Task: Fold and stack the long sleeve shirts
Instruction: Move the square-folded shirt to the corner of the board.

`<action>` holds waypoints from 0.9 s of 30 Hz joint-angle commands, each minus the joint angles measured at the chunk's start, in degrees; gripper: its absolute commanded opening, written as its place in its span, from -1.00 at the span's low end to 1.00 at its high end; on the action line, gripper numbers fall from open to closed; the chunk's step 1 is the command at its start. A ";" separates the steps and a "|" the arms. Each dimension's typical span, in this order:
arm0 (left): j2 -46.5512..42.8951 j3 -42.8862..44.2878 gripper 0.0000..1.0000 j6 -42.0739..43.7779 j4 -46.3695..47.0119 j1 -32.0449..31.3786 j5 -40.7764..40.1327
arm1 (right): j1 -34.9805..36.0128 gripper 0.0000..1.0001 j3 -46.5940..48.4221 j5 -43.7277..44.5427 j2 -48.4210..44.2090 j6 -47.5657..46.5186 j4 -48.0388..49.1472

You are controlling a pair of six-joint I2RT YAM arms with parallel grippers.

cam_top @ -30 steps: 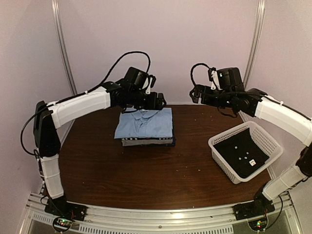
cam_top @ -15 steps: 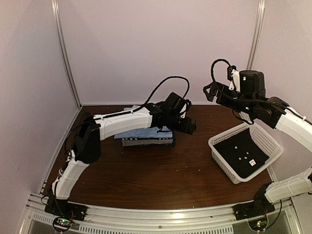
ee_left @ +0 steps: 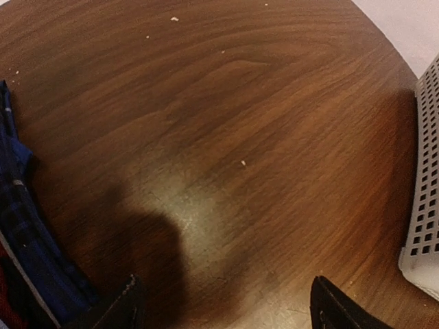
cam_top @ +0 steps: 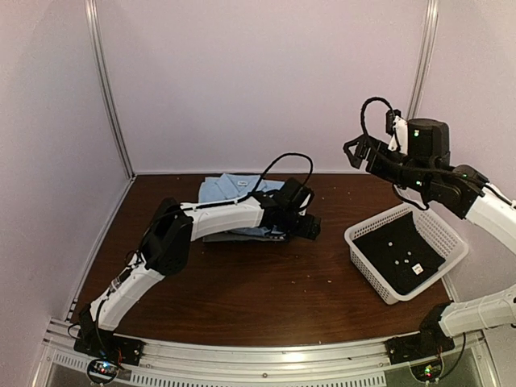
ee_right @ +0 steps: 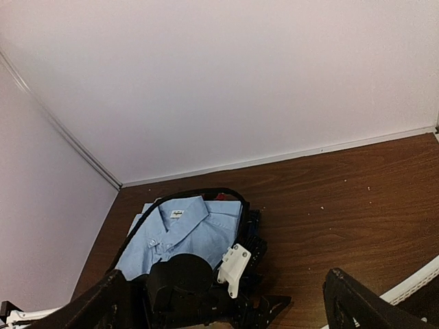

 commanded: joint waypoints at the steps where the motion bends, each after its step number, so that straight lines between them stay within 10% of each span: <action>1: 1.21 0.24 0.69 -3.05 1.89 2.30 0.61 | -0.19 1.00 -1.40 0.36 -1.17 0.86 -0.77; 27: -15.92 -29.41 0.69 0.14 7.52 21.07 0.67 | -0.20 1.00 -4.90 -1.33 -1.55 2.48 0.54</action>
